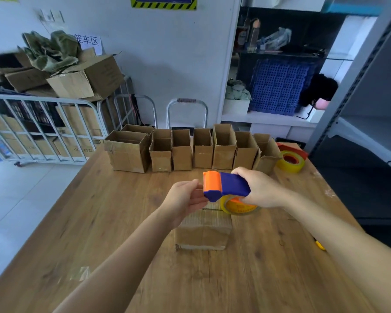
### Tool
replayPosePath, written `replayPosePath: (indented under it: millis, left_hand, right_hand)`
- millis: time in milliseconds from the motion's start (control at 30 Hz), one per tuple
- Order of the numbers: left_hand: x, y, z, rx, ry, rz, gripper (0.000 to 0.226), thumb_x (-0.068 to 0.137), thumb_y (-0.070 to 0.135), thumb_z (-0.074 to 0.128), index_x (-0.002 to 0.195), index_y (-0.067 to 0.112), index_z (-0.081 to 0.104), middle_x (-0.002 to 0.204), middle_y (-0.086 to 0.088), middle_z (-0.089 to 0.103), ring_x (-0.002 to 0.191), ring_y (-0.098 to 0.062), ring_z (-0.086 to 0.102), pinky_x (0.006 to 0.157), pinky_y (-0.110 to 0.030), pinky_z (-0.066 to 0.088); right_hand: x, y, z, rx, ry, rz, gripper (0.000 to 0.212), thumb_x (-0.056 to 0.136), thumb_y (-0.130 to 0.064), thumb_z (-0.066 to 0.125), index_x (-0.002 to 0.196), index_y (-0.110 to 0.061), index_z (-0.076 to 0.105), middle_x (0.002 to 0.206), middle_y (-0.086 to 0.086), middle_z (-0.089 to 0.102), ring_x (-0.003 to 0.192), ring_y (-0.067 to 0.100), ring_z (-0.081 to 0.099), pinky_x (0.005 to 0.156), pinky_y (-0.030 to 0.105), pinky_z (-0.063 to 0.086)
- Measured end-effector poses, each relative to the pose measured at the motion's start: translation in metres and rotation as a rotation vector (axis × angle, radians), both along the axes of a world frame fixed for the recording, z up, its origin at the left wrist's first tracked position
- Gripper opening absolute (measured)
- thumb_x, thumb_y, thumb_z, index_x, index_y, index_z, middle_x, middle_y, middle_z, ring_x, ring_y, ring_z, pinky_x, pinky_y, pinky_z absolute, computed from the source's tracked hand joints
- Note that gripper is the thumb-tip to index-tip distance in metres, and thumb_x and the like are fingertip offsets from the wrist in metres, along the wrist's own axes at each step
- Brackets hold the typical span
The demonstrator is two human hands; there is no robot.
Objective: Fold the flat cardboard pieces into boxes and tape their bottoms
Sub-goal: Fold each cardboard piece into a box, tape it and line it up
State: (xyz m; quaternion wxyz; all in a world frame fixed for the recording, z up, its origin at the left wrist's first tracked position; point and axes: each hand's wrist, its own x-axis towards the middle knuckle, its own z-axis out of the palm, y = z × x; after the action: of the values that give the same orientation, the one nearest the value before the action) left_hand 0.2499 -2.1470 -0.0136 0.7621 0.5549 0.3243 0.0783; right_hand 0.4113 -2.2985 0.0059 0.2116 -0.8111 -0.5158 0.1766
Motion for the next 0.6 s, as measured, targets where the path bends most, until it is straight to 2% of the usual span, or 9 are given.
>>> replayPosePath:
  millis: [67,200,467,600]
  left_hand:
    - [-0.0013,0.0006,0.0022,-0.110,0.007,-0.035,0.025,0.100,0.022,0.048,0.112,0.004,0.061,0.098,-0.016,0.073,0.093,-0.024,0.072,0.080,-0.034,0.058]
    - [-0.0041,0.0021,0.0043,-0.154,-0.011,-0.074,0.024,0.095,0.017,0.056,0.114,0.002,0.060,0.099,-0.015,0.074,0.092,-0.022,0.072,0.072,-0.030,0.057]
    - [-0.0081,0.0057,0.0066,0.000,-0.031,-0.078,0.013,0.092,0.009,0.060,0.102,0.002,0.066,0.092,-0.014,0.074,0.081,-0.018,0.072,0.066,-0.026,0.056]
    - [-0.0083,0.0060,0.0044,0.006,-0.005,-0.045,0.012,0.091,0.005,0.060,0.100,0.001,0.067,0.089,-0.015,0.074,0.076,-0.017,0.070,0.062,-0.025,0.055]
  right_hand:
    - [-0.0001,-0.0002,-0.0005,-0.005,-0.005,-0.004,0.060,0.074,-0.018,0.082,0.117,-0.033,0.043,0.110,-0.010,0.056,0.096,0.010,0.057,0.074,0.018,0.049]
    - [-0.0008,-0.0002,-0.0008,-0.004,-0.018,-0.004,0.060,0.075,-0.019,0.082,0.117,-0.033,0.042,0.110,-0.011,0.055,0.095,0.008,0.056,0.071,0.015,0.046]
    - [-0.0011,-0.0020,-0.0013,-0.011,-0.025,-0.003,0.064,0.076,-0.017,0.082,0.126,-0.027,0.043,0.115,-0.010,0.053,0.101,0.011,0.055,0.073,0.014,0.047]
    - [-0.0027,-0.0018,-0.0004,-0.008,-0.043,0.007,0.063,0.077,-0.019,0.081,0.126,-0.028,0.043,0.115,-0.011,0.053,0.100,0.010,0.055,0.072,0.013,0.046]
